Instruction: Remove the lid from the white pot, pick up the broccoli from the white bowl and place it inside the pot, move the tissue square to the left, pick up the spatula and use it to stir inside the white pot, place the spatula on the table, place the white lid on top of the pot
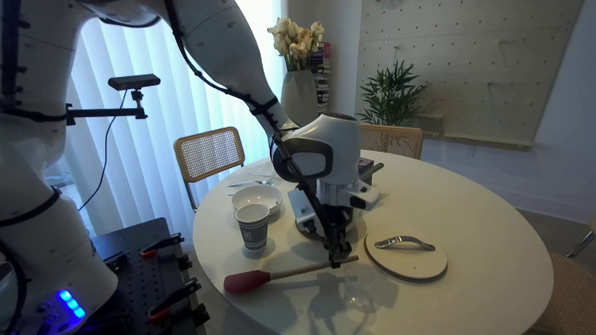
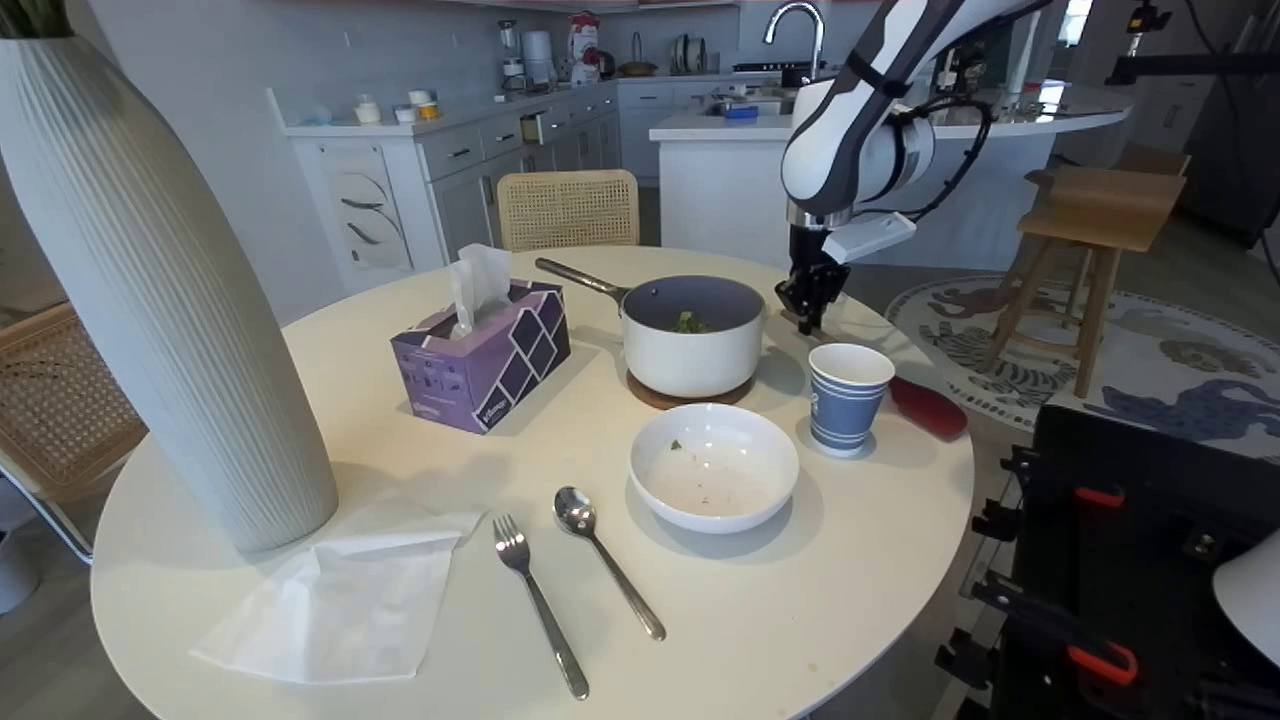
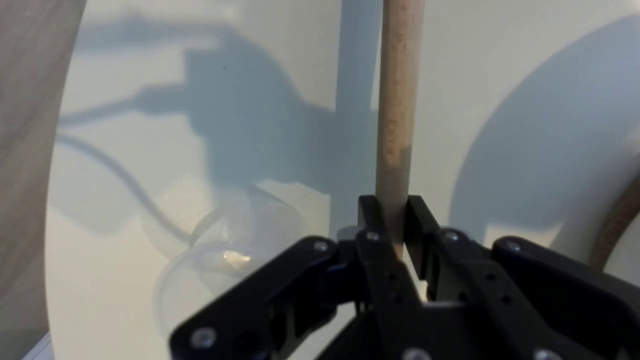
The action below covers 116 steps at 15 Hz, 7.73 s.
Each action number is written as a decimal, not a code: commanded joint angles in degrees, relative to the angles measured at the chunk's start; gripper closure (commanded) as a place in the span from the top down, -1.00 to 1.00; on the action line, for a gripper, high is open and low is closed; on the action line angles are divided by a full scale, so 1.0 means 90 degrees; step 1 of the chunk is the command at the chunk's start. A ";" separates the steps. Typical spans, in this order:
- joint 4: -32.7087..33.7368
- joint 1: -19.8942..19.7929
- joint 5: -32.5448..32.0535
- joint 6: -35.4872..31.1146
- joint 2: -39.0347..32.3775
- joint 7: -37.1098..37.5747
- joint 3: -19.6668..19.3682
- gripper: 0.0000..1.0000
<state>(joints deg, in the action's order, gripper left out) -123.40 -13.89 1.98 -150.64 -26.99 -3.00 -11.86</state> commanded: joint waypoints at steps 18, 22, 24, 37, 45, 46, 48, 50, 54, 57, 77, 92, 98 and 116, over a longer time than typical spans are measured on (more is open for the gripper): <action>0.0395 -0.0051 0.0108 0.0007 0.0058 0.0066 0.0160 1.00; 0.0572 -0.0062 0.0125 -0.0006 0.0260 0.0040 0.0176 1.00; 0.0684 -0.0064 0.0133 -0.0002 0.0317 0.0050 0.0172 1.00; 0.1663 -0.0855 0.1160 -0.0958 -0.0333 -0.0584 0.0910 1.00; 0.3404 -0.1520 0.1271 -0.0626 -0.1759 -0.1099 0.1478 1.00; 0.3620 -0.1565 0.1257 -0.0578 -0.1935 -0.1118 0.1535 1.00; 0.4078 -0.1619 0.1226 -0.0436 -0.2302 -0.1191 0.1654 1.00; 0.4502 -0.1619 0.1212 -0.0251 -0.2615 -0.1236 0.1741 1.00; 0.5210 -0.1404 0.1113 0.0188 -0.3103 -0.0971 0.1648 1.00; 0.5750 -0.1093 0.0964 0.0774 -0.3387 -0.0530 0.1282 1.00; 0.7777 -0.0720 0.0511 0.3876 -0.4075 0.0663 0.0422 0.31; 0.7542 -0.0707 0.0550 0.3806 -0.3793 0.0643 0.0460 -0.88; 0.7312 -0.0615 0.0479 0.3822 -0.3350 0.0662 0.0399 -0.88; 0.6609 0.0048 0.0258 0.5023 -0.1749 0.0691 0.0322 -0.88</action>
<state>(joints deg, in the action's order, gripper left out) -59.36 -15.49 5.94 -108.32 -48.50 1.81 -8.10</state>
